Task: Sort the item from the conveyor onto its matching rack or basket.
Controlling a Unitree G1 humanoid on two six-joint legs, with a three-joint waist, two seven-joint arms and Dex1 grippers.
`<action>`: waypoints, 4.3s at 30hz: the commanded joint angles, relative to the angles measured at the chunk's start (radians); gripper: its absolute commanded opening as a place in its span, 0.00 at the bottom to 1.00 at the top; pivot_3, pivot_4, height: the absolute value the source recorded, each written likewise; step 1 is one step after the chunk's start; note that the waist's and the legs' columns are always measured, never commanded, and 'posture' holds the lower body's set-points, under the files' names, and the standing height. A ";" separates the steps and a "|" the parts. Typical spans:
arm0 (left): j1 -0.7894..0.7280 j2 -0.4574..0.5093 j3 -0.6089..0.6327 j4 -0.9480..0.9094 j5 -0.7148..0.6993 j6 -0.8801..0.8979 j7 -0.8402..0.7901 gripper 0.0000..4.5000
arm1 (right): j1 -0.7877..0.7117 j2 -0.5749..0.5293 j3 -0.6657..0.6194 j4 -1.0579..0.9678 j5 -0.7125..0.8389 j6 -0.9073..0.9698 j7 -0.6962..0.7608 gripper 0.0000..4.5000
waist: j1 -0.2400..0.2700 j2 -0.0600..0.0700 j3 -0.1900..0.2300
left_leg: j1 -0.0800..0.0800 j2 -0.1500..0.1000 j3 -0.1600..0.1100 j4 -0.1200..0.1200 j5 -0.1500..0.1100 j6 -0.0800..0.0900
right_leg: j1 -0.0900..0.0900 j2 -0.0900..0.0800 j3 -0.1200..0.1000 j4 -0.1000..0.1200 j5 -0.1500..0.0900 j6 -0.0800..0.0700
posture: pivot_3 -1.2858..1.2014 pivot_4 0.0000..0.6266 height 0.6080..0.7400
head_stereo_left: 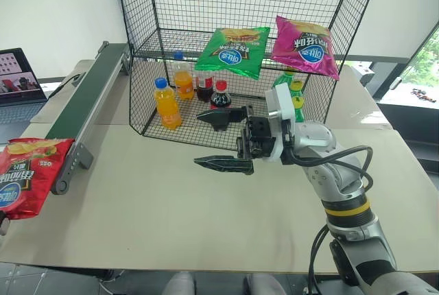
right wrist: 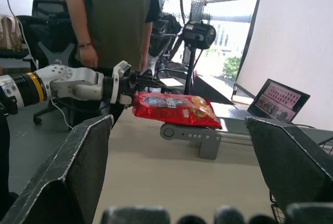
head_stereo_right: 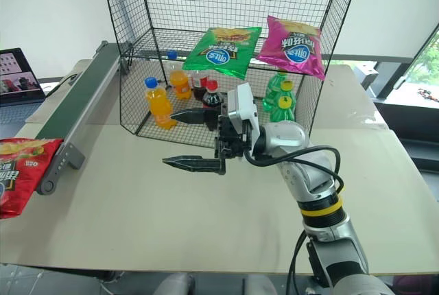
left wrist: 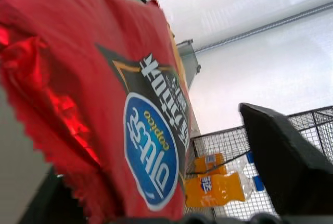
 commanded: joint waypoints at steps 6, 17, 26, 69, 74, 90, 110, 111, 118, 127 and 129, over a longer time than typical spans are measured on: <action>-0.031 0.034 0.020 -0.068 -0.009 0.024 -0.012 0.01 | 0.003 0.013 -0.018 -0.041 0.010 0.001 -0.033 1.00 | 0.001 0.000 0.000 | 0.000 0.000 0.000 0.000 0.000 0.000 | 0.000 0.000 0.000 0.000 0.000 0.000 | 0.52 0.24 0.98; -0.456 0.131 -0.254 -0.409 -0.165 0.031 0.189 0.01 | -0.025 0.076 -0.113 -0.072 -0.060 -0.086 -0.269 1.00 | 0.007 -0.004 0.002 | -0.001 -0.002 -0.001 0.000 0.001 -0.003 | 0.001 -0.001 0.000 0.000 0.000 0.001 | 0.52 0.24 0.98; -0.944 0.006 -0.511 -0.258 -0.165 0.081 0.259 0.01 | 0.019 0.086 -0.148 -0.144 -0.162 -0.133 -0.447 1.00 | -0.003 -0.001 0.003 | -0.001 -0.001 0.000 -0.001 0.002 -0.002 | 0.001 0.000 0.000 0.000 0.001 0.001 | 0.52 0.24 0.98; -1.310 -0.384 -0.400 0.352 0.391 0.015 -0.026 0.01 | 0.060 0.049 -0.144 -0.250 -0.184 -0.071 -0.576 1.00 | 0.004 -0.005 0.006 | -0.002 -0.003 -0.001 0.000 0.003 -0.004 | 0.001 -0.001 -0.001 -0.001 0.001 0.004 | 0.52 0.24 0.98; -1.400 -0.389 -0.395 0.359 0.368 0.020 -0.072 0.01 | 0.059 0.049 -0.145 -0.248 -0.189 -0.074 -0.579 1.00 | 0.004 -0.005 0.006 | -0.002 -0.003 -0.001 0.000 0.003 -0.004 | 0.001 -0.001 -0.001 -0.001 0.001 0.005 | 0.52 0.24 0.98; -1.506 -0.310 -0.328 0.830 0.576 -0.129 -0.395 0.01 | 0.057 0.046 -0.148 -0.250 -0.195 -0.075 -0.589 1.00 | -0.005 -0.003 0.006 | -0.002 -0.003 -0.001 -0.001 0.003 -0.004 | 0.001 -0.001 -0.001 -0.001 -0.003 0.011 | 0.52 0.24 0.98; -1.149 -0.510 -0.326 0.119 0.389 -0.024 0.199 0.01 | 0.049 0.038 -0.141 -0.252 -0.190 -0.064 -0.591 1.00 | 0.005 -0.003 0.006 | -0.002 -0.003 -0.001 0.000 0.003 -0.004 | 0.002 -0.002 0.000 -0.001 0.002 0.005 | 0.52 0.24 0.98; -1.143 -0.513 -0.330 0.107 0.384 -0.024 0.220 0.01 | 0.051 0.038 -0.142 -0.253 -0.190 -0.064 -0.591 1.00 | 0.005 -0.003 0.006 | -0.002 -0.003 -0.001 0.000 0.003 -0.004 | 0.002 -0.002 0.000 -0.001 0.002 0.005 | 0.52 0.24 0.98; -1.140 -0.524 -0.357 0.108 0.389 -0.063 0.306 0.01 | 0.054 0.039 -0.142 -0.255 -0.195 -0.067 -0.597 1.00 | 0.004 -0.003 0.006 | -0.002 -0.004 -0.001 0.000 0.003 -0.005 | 0.002 -0.002 0.000 -0.001 0.002 0.005 | 0.52 0.24 0.98; -1.226 -0.509 -0.431 0.201 0.437 -0.073 0.284 0.01 | 0.054 0.039 -0.145 -0.256 -0.203 -0.069 -0.603 1.00 | 0.009 -0.003 0.006 | -0.002 -0.004 -0.001 0.000 0.004 -0.005 | 0.002 -0.002 0.000 -0.001 0.002 0.005 | 0.52 0.24 0.98; -1.256 -0.496 -0.437 0.244 0.460 -0.078 0.256 0.01 | 0.054 0.039 -0.144 -0.255 -0.204 -0.070 -0.603 1.00 | 0.010 -0.003 0.006 | -0.002 -0.004 -0.001 0.000 0.004 -0.006 | 0.002 -0.002 0.000 -0.002 0.002 0.006 | 0.52 0.24 0.98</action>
